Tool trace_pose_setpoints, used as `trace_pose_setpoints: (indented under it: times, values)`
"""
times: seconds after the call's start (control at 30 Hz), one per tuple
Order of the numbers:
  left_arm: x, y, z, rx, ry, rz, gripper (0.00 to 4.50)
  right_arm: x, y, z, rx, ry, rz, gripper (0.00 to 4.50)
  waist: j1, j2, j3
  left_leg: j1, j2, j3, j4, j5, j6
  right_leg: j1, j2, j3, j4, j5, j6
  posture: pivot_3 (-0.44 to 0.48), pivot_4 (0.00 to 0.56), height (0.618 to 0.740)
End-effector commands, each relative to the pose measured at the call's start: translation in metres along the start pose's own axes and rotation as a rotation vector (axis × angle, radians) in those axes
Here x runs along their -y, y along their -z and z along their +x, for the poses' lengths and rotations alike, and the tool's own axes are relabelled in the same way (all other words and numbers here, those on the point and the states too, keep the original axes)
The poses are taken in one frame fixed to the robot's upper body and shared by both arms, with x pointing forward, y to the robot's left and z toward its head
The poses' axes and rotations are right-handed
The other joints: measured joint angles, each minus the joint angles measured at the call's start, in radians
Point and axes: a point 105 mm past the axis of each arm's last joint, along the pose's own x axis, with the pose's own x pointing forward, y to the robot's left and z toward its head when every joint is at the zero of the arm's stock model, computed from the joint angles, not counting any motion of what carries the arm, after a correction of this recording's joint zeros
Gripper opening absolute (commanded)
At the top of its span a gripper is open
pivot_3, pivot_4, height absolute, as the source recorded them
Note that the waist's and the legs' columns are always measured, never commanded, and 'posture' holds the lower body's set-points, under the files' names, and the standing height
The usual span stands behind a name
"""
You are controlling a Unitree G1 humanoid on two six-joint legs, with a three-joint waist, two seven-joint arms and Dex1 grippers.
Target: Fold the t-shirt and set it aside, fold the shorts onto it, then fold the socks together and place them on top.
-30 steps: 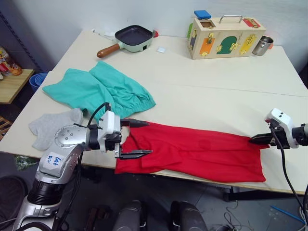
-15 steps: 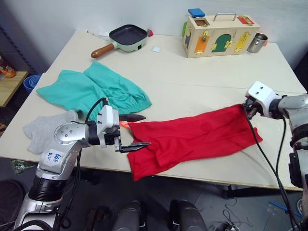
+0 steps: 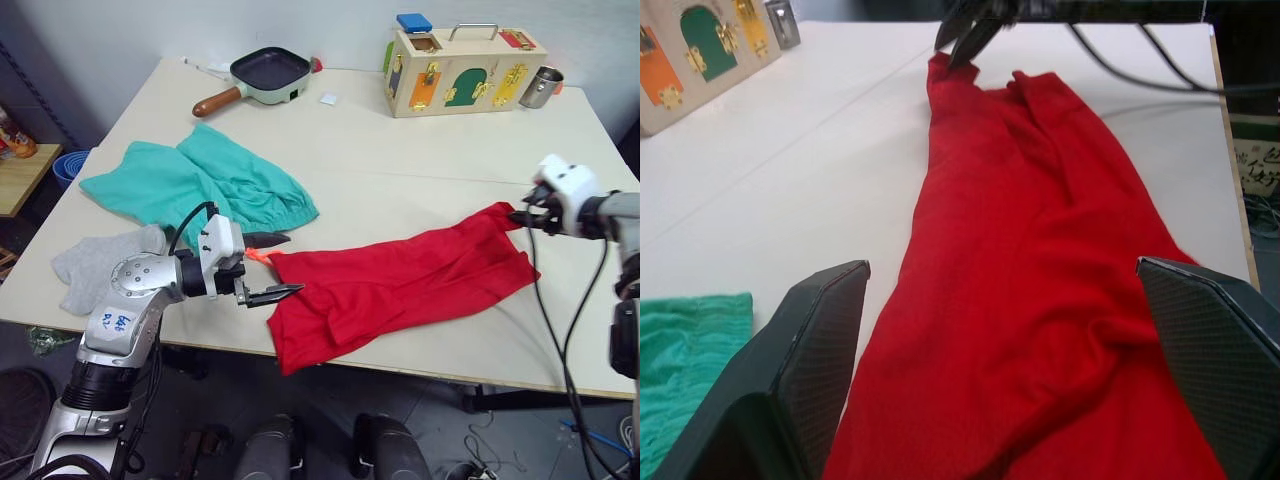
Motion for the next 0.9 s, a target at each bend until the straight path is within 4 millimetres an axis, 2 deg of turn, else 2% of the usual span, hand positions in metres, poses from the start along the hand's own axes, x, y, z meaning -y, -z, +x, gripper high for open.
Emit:
trace_pose_setpoints:
  times: [0.03,0.17,0.27,0.33,0.4,0.47,0.57,0.73,0.9]
  values:
    - [-0.013,-0.003,0.002,0.021,-0.019,0.003,4.5,0.007,-0.009,-0.033,0.101,-0.107,0.185,3.22,0.001,0.0,0.0,0.0,0.0,0.0,0.0,0.0,0.0,0.0,0.0,0.0,0.0,0.0,0.0,0.0,0.15,0.74]
    - [-0.034,0.009,0.01,-0.026,-0.089,0.022,4.5,-0.015,0.005,-0.054,0.134,-0.215,0.369,4.47,0.014,-0.001,-0.001,0.0,0.001,-0.001,0.0,0.0,0.0,0.0,0.0,-0.001,0.001,0.0,0.0,0.0,0.15,0.74]
    - [-0.041,0.016,0.019,-0.03,-0.109,-0.026,4.5,-0.035,0.017,-0.063,0.159,-0.152,0.481,4.47,0.023,-0.001,-0.001,0.0,0.0,-0.001,0.0,0.0,0.0,0.0,-0.001,-0.001,0.002,0.0,0.0,0.0,0.15,0.74]
    - [-0.025,0.022,0.026,-0.066,0.018,-0.043,4.5,-0.049,0.031,-0.066,0.15,-0.085,0.552,4.47,0.022,-0.001,-0.001,0.0,0.0,-0.001,0.0,0.0,0.0,-0.001,-0.001,-0.001,0.001,0.0,0.0,0.0,0.15,0.74]
    - [-0.024,0.029,0.037,-0.114,0.074,-0.022,4.5,-0.071,0.051,-0.067,0.147,-0.006,0.65,4.47,0.027,-0.001,-0.001,0.0,0.0,0.0,0.0,0.0,0.0,-0.001,-0.002,-0.001,0.002,0.0,0.0,0.0,0.15,0.74]
    - [-0.028,0.033,0.046,-0.139,0.089,-0.023,4.5,-0.09,0.07,-0.068,0.122,0.044,0.708,4.47,0.037,-0.002,-0.002,0.0,0.0,-0.001,0.001,0.0,-0.001,-0.001,-0.001,-0.001,0.002,0.0,0.0,0.0,0.15,0.74]
    - [-0.036,0.039,0.06,-0.197,0.11,-0.022,4.5,-0.107,0.087,-0.062,0.078,0.076,0.758,4.47,0.044,-0.002,-0.002,0.0,-0.001,-0.001,0.001,0.0,-0.001,-0.001,-0.001,0.0,0.002,0.0,0.0,0.0,0.15,0.74]
    - [-0.051,0.038,0.081,-0.215,0.091,-0.067,4.5,-0.114,0.094,-0.049,0.047,0.125,0.821,4.47,0.043,-0.007,-0.005,0.001,-0.001,0.0,0.001,0.0,0.0,-0.001,-0.001,0.0,0.002,0.001,0.001,0.0,0.15,0.74]
    - [-0.044,0.048,0.086,-0.287,0.175,-0.143,4.5,-0.107,0.089,-0.049,0.078,0.165,0.882,4.47,0.035,-0.008,-0.005,0.001,-0.001,0.0,0.001,0.0,0.0,-0.001,0.0,0.0,0.003,0.001,0.001,0.0,0.15,0.74]
